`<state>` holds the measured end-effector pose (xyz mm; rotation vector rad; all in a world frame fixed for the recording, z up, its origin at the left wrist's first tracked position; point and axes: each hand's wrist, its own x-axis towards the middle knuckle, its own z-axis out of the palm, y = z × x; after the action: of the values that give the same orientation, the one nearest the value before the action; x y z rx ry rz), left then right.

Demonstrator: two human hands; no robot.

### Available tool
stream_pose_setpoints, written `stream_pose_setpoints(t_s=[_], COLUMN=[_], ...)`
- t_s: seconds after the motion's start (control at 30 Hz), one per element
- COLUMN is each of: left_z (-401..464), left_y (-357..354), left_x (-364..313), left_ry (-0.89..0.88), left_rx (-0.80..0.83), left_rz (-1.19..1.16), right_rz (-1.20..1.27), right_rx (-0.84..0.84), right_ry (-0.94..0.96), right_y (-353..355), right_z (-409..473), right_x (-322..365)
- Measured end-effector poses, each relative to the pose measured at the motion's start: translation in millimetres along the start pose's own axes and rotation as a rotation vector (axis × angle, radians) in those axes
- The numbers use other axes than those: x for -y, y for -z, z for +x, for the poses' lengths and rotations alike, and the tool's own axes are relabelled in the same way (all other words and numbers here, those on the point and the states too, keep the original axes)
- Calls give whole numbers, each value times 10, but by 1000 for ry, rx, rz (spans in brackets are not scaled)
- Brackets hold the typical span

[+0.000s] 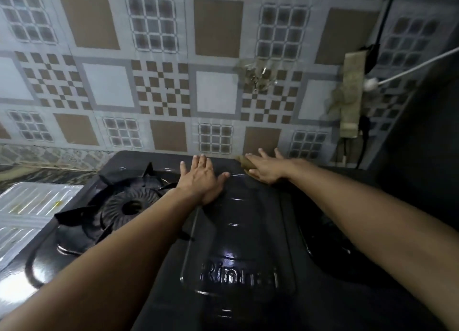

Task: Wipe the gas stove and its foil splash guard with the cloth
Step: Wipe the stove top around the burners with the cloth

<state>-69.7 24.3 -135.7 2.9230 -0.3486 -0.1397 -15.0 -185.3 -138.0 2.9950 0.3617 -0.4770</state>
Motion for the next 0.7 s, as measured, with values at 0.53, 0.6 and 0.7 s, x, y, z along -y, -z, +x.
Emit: stream_pose_setpoints(t_s=[0.53, 0.6, 0.7], left_z=[314, 298, 244], left_y=[-154, -179, -223], left_x=[-1111, -1294, -1558], left_ry=[-238, -294, -412], left_rx=[59, 74, 93], left_rz=[9, -13, -58], right_rz=[279, 239, 268], right_rx=[139, 106, 68], right_ry=[-254, -300, -393], right_y=[31, 20, -43], right_z=[-722, -754, -978], right_x=[-1447, -1607, -1879])
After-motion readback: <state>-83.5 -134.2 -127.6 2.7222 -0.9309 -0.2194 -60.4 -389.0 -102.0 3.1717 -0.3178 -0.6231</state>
